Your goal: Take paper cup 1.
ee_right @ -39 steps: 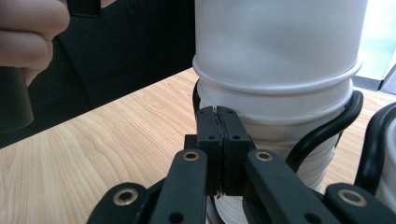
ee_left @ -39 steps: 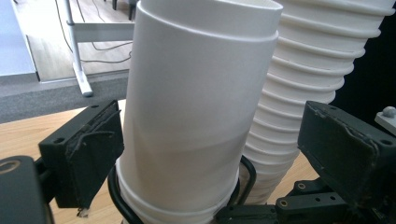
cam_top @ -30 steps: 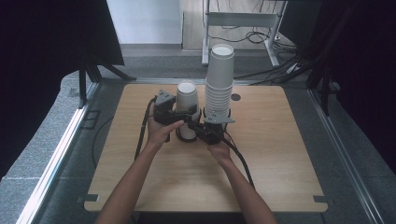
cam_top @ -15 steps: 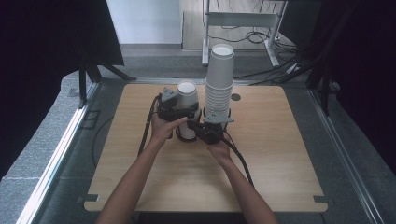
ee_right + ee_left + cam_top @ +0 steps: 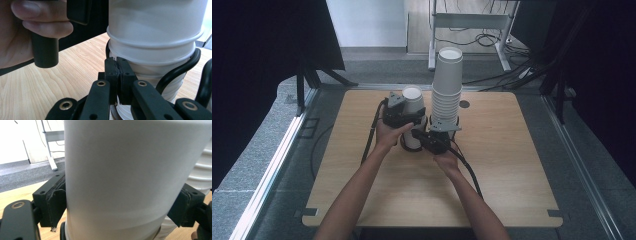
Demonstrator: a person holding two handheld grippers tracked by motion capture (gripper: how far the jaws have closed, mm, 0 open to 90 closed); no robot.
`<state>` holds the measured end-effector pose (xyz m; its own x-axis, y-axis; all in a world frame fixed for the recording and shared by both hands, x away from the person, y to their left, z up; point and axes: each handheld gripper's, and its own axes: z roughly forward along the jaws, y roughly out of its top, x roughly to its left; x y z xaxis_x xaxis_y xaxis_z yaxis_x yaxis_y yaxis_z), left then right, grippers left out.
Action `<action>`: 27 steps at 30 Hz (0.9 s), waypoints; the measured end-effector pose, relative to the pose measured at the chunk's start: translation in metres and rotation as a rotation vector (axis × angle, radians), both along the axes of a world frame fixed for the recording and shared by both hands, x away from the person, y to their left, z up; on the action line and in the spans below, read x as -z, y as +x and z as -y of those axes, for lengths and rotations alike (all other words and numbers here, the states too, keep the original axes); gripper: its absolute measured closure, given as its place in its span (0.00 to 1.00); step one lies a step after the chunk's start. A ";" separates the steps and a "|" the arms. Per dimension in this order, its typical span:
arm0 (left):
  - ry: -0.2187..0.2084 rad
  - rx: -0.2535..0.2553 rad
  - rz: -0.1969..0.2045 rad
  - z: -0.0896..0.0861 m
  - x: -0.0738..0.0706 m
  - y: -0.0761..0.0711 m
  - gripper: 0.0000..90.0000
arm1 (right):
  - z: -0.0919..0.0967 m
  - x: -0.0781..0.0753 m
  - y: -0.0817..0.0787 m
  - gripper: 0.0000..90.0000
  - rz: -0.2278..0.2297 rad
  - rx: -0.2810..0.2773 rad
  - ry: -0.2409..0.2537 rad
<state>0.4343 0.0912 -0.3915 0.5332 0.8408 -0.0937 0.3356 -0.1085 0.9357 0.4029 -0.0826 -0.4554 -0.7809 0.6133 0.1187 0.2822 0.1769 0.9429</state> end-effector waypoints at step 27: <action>-0.126 0.009 0.145 -0.015 -0.065 -0.022 0.17 | 0.000 0.001 -0.002 0.96 -0.015 0.007 -0.004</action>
<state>0.4126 0.1067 -0.3269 0.5564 0.8223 -0.1197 0.1955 0.0105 0.9807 0.4006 -0.0826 -0.4559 -0.7748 0.6192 0.1278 0.2976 0.1788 0.9378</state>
